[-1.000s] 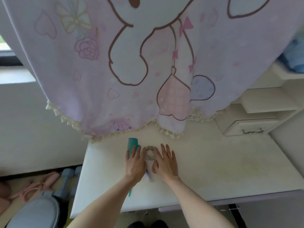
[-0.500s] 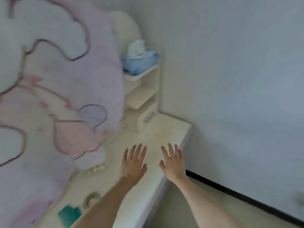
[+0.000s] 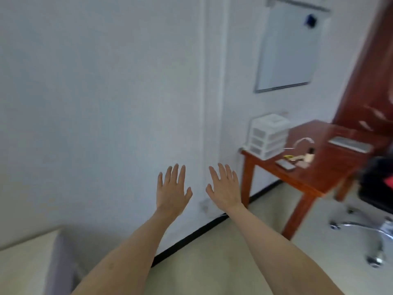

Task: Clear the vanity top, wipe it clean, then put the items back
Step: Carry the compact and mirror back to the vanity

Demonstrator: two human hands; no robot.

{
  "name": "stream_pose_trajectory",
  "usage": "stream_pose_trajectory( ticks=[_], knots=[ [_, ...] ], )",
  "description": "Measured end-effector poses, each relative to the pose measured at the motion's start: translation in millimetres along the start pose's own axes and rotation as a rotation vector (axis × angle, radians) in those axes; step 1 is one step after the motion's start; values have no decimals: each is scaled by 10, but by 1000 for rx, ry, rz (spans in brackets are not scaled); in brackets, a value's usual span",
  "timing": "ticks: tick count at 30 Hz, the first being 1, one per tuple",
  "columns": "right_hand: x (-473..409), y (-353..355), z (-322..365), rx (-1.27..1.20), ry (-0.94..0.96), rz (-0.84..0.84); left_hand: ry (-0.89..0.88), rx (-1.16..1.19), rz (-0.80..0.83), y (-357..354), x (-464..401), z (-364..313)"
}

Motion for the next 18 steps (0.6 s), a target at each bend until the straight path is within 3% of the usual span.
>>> stream_pose_trajectory(
  ticks=[3,10,18],
  knots=[
    [-126,347,-921,143,-110,-60,-171,125,-108,-31,-559,-930],
    [-110,776,-2772,299,-284,-87,-382,325,-134,-259,-1359,-2803],
    [-178,504,-4257,357,-506,-46,-563,363,-104,-979,-2129,-4001]
  ],
)
Point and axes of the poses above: each hand's wrist, its own x-axis away from the middle knuckle, its own y-axis out of the back of the hand, z = x × y, the point moved 5 cm from there along -x, towards the middle knuckle, and after that the axes turned 3 degrees about -z, right-handed, at the moved point
